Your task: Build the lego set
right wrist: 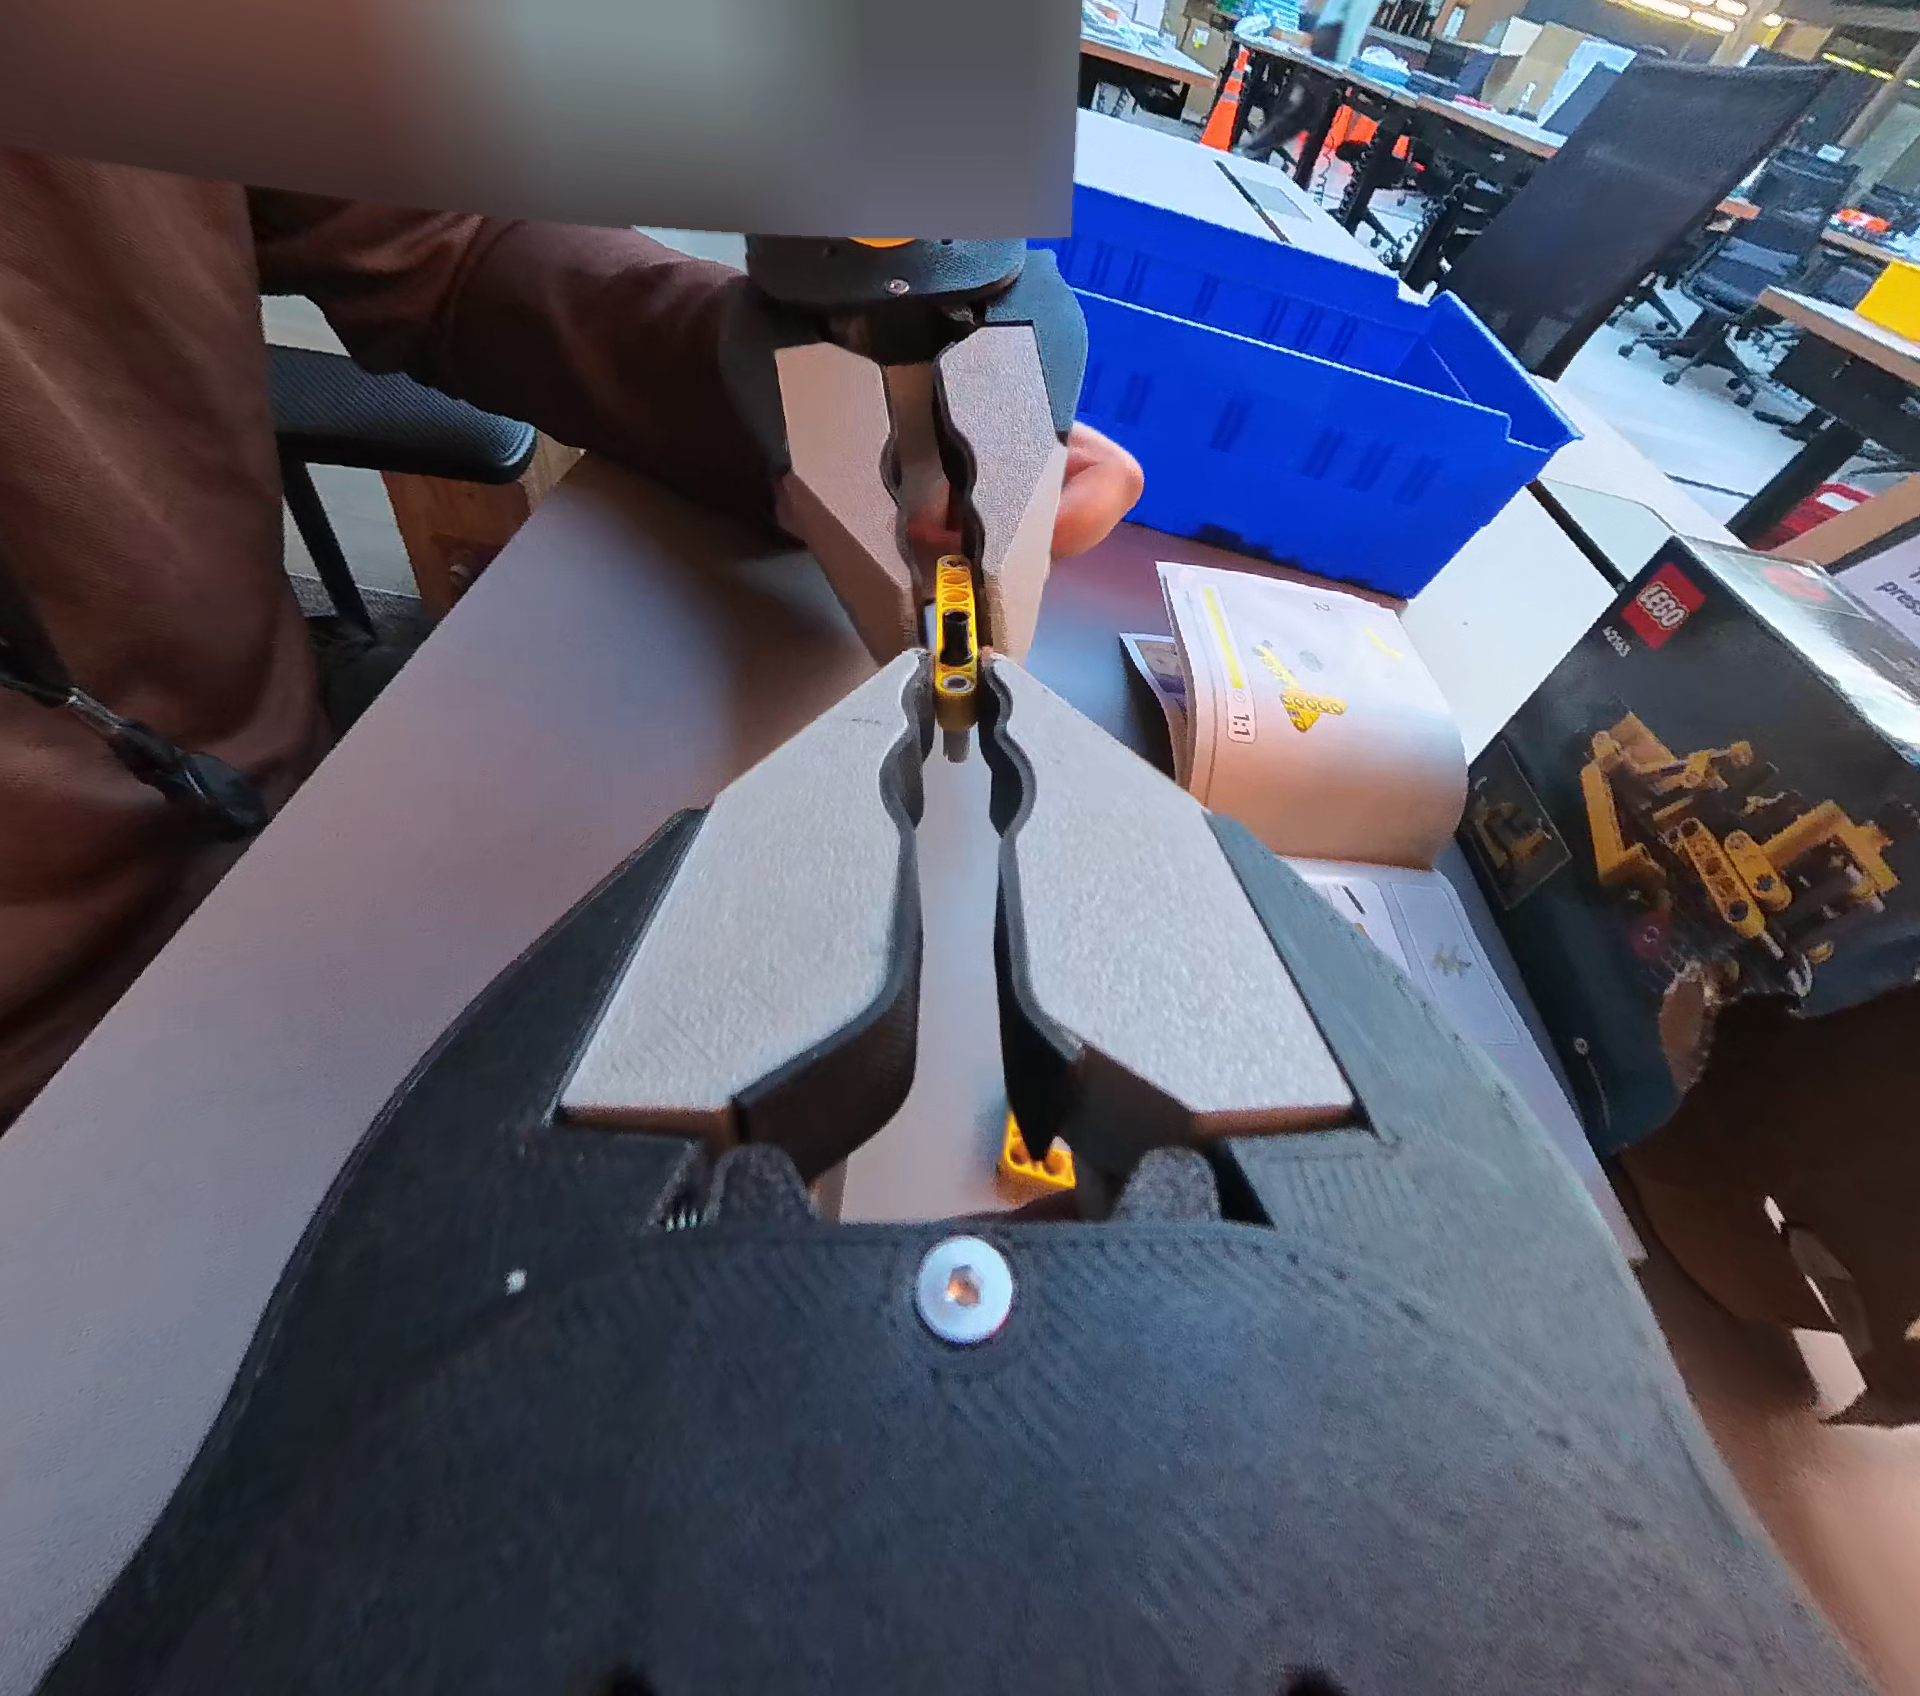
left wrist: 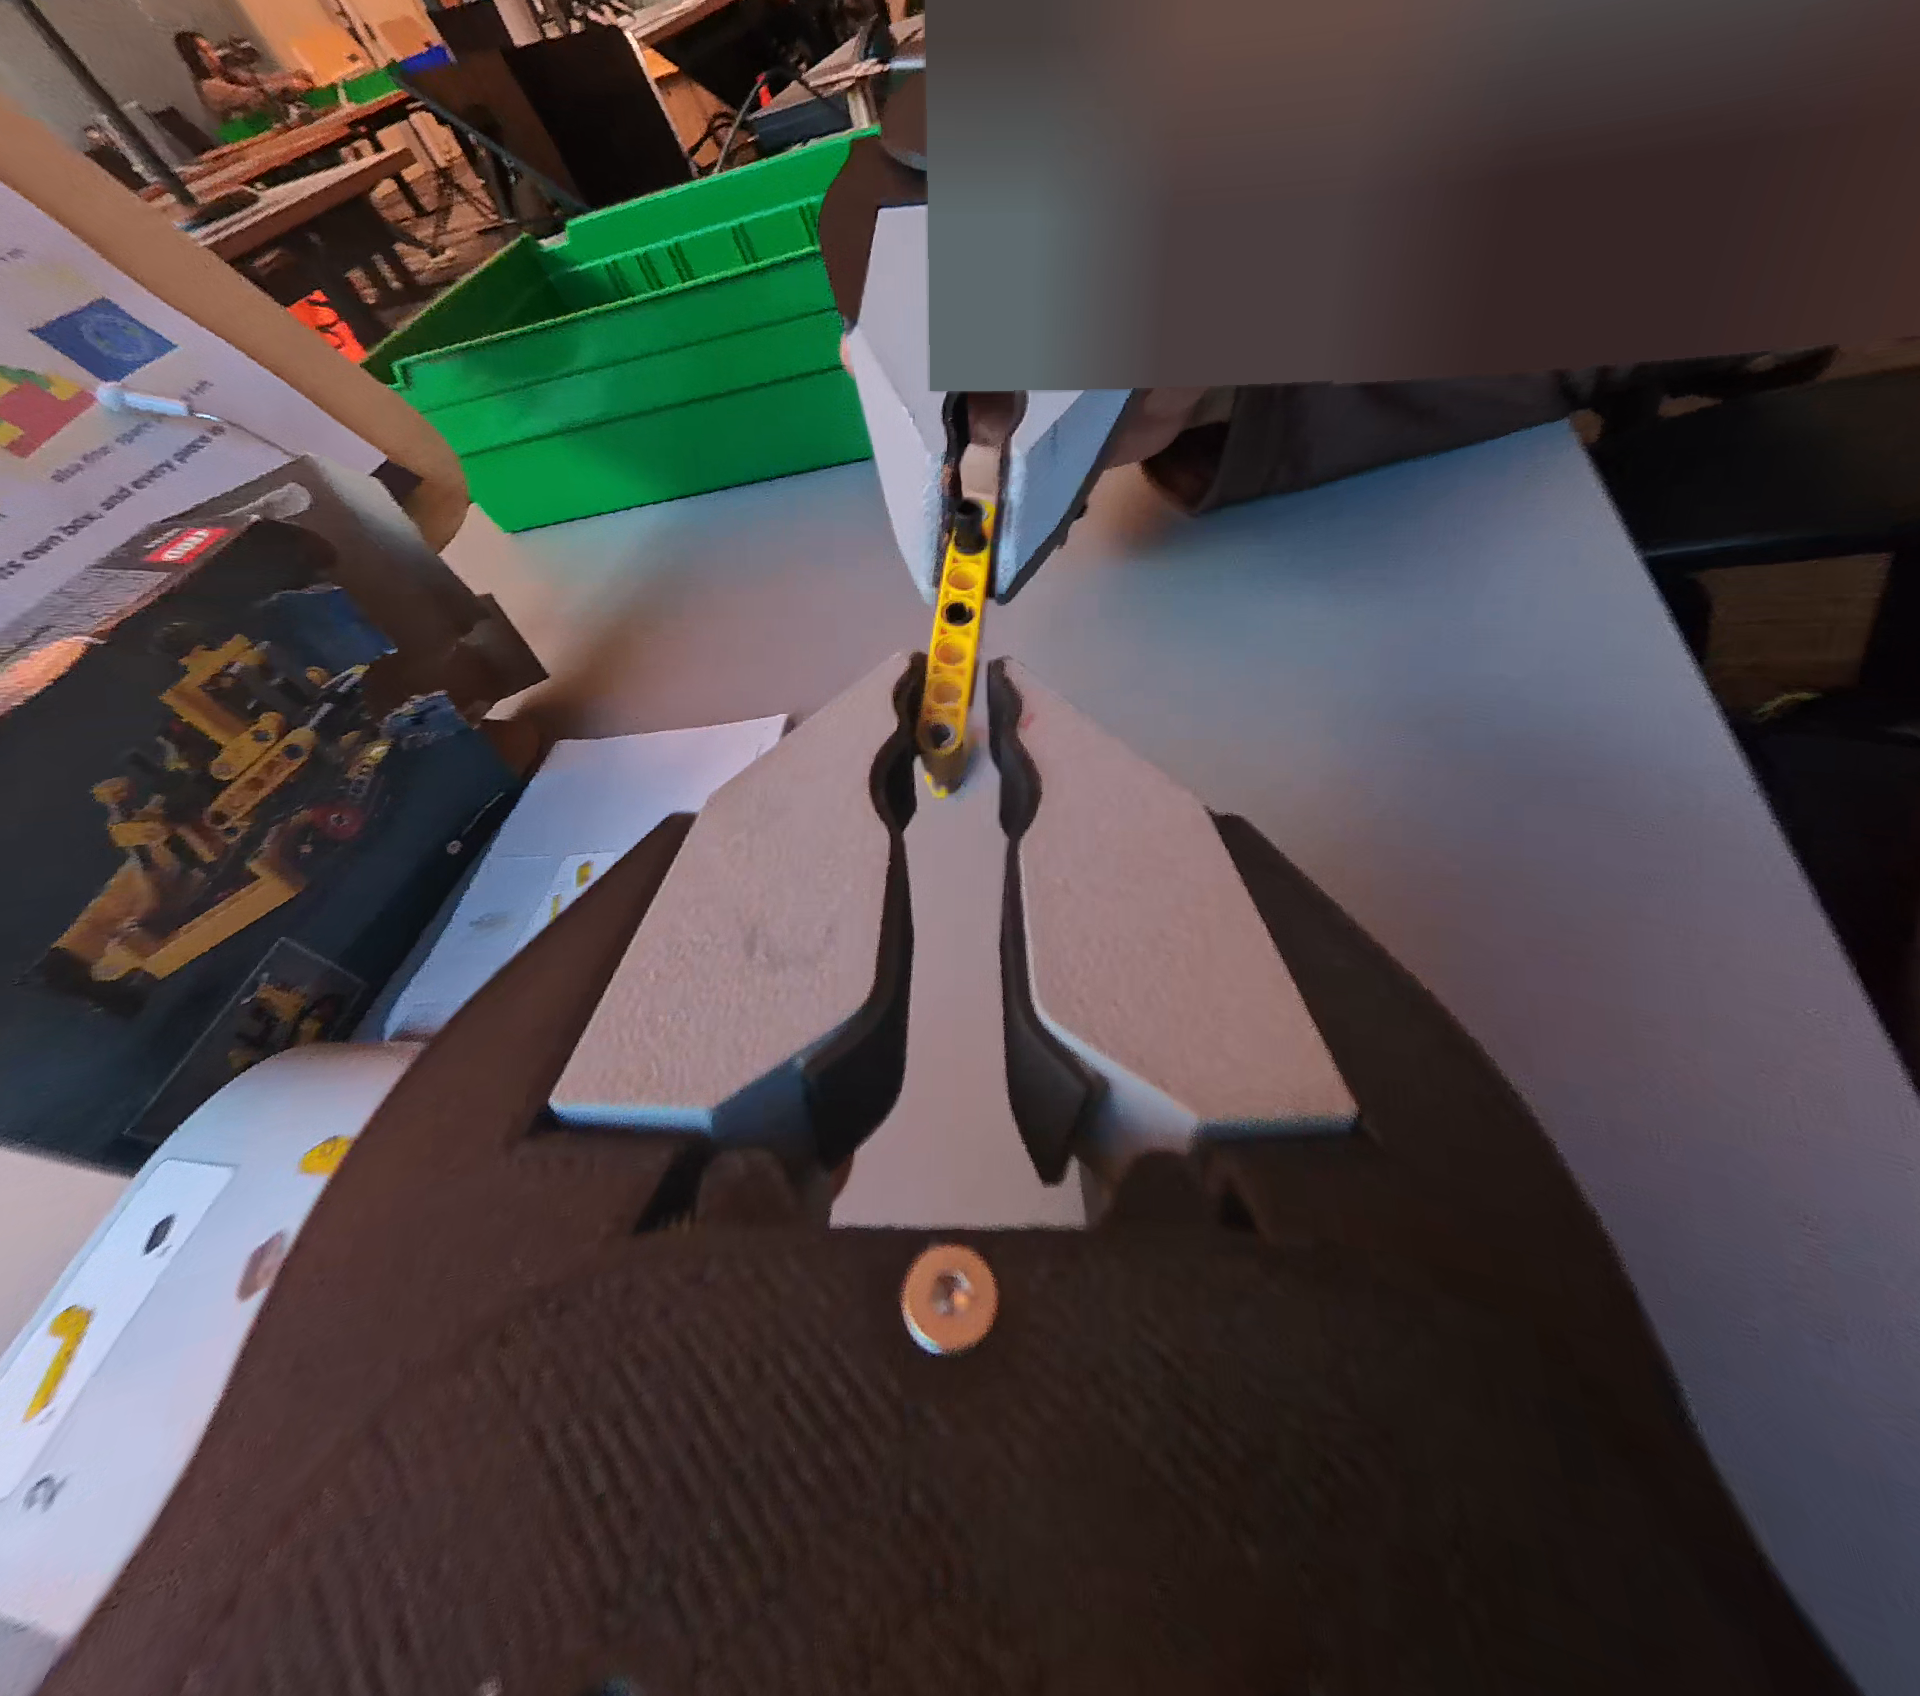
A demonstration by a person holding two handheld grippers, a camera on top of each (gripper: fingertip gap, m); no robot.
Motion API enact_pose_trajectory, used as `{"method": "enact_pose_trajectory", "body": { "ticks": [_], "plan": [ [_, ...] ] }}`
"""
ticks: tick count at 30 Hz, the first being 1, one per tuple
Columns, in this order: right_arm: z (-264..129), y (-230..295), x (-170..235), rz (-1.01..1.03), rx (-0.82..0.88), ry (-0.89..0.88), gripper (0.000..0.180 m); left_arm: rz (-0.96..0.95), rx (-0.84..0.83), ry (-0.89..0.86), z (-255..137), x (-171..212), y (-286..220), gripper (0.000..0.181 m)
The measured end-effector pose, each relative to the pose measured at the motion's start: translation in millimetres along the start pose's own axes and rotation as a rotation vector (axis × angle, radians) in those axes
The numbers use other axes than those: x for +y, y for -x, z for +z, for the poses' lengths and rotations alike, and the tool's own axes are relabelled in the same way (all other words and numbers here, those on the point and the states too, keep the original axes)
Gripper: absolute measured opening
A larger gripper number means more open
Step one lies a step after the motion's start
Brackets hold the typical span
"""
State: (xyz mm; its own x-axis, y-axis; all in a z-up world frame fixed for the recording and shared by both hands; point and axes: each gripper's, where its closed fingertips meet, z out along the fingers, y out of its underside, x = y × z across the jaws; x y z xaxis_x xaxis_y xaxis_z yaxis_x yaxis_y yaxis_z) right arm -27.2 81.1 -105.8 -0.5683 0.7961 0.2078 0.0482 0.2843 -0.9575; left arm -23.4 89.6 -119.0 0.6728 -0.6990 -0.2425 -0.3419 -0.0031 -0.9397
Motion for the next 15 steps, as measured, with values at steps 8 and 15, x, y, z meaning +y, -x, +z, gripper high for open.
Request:
{"method": "enact_pose_trajectory", "body": {
  "ticks": [8,15],
  "plan": [
    [2.8,4.3,-2.4,-0.004,-0.016,-0.012,0.005,-0.017,0.037,-0.047,-2.9,-9.2,-4.9,0.006],
    [2.3,-3.3,5.7,0.021,0.006,0.017,0.006,0.045,-0.014,-0.022,-2.8,-6.7,0.8,0.005]
  ]
}}
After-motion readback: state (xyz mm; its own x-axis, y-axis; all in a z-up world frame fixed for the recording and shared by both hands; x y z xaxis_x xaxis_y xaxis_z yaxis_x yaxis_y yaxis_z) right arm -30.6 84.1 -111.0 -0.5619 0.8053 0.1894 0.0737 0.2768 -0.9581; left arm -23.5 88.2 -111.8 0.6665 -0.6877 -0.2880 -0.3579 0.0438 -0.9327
